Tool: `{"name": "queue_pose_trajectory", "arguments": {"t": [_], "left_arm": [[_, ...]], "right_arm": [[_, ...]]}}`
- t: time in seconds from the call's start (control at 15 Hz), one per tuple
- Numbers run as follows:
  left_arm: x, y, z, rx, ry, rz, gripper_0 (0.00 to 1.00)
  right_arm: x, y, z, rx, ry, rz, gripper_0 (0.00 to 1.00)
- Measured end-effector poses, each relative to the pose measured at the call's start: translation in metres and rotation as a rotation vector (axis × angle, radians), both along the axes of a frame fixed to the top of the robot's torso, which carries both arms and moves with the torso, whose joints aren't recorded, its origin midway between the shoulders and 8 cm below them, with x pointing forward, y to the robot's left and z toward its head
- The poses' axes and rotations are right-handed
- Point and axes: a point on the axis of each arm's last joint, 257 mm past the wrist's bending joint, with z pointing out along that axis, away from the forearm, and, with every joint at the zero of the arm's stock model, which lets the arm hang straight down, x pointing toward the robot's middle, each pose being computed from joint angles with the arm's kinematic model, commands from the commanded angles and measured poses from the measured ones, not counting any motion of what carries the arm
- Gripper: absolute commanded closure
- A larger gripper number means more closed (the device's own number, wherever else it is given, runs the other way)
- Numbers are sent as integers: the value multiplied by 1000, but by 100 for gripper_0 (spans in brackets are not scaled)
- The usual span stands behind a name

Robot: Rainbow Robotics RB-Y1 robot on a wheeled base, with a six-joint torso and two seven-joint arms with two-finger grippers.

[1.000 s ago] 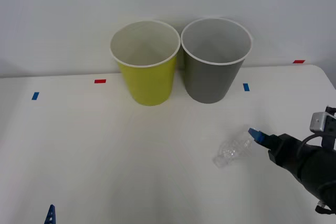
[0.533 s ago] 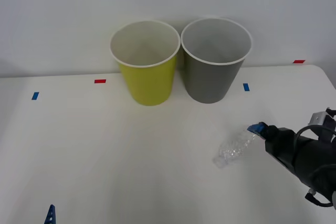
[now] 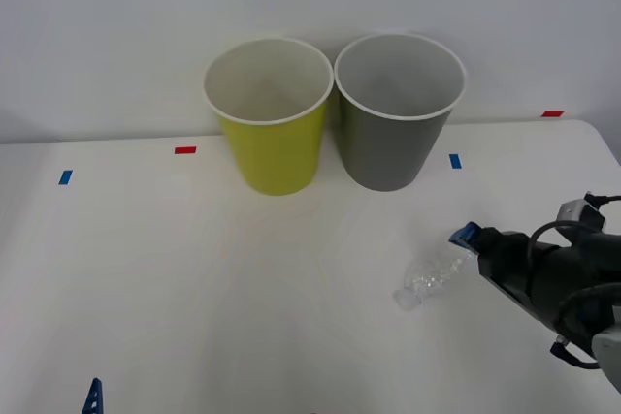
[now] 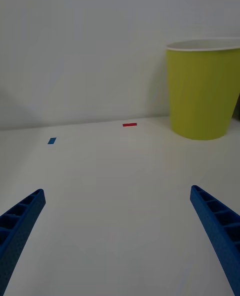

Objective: Put cans in the gray bin and PET bottles in the light green bin.

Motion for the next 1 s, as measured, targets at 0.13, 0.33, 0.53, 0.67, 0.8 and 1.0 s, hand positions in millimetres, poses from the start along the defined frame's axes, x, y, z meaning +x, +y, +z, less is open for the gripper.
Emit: {"name": "queue_pose_trajectory", "arguments": {"t": [0.13, 0.33, 0.53, 0.67, 0.8, 1.0], "left_arm": [[0, 0, 0, 0, 0, 0, 0], [0, 0, 0, 0, 0, 0, 0], [0, 0, 0, 0, 0, 0, 0], [0, 0, 0, 0, 0, 0, 0], [0, 0, 0, 0, 0, 0, 0], [0, 0, 0, 0, 0, 0, 0]], "right_arm": [[11, 7, -6, -1, 13, 10, 0], [30, 26, -11, 68, 51, -3, 0], [40, 24, -11, 96, 119, -17, 0], [41, 12, -13, 100, 148, -49, 0], [41, -3, -13, 72, 158, -60, 0], [40, -12, -19, 69, 185, -76, 0]]}}
